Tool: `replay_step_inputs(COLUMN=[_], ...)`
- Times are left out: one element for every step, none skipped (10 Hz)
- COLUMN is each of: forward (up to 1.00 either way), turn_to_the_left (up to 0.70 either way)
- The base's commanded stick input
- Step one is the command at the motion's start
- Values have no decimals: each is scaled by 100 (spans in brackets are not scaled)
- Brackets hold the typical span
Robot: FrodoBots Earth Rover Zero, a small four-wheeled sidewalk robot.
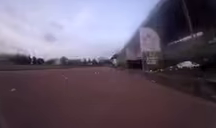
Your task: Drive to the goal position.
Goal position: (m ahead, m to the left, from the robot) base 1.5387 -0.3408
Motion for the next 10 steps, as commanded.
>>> replay_step_inputs(forward=[70,70,70,70,70,70,70,70,70,70], turn_to_the_left=[0,0,0,0,0,0,0,0,0,0])
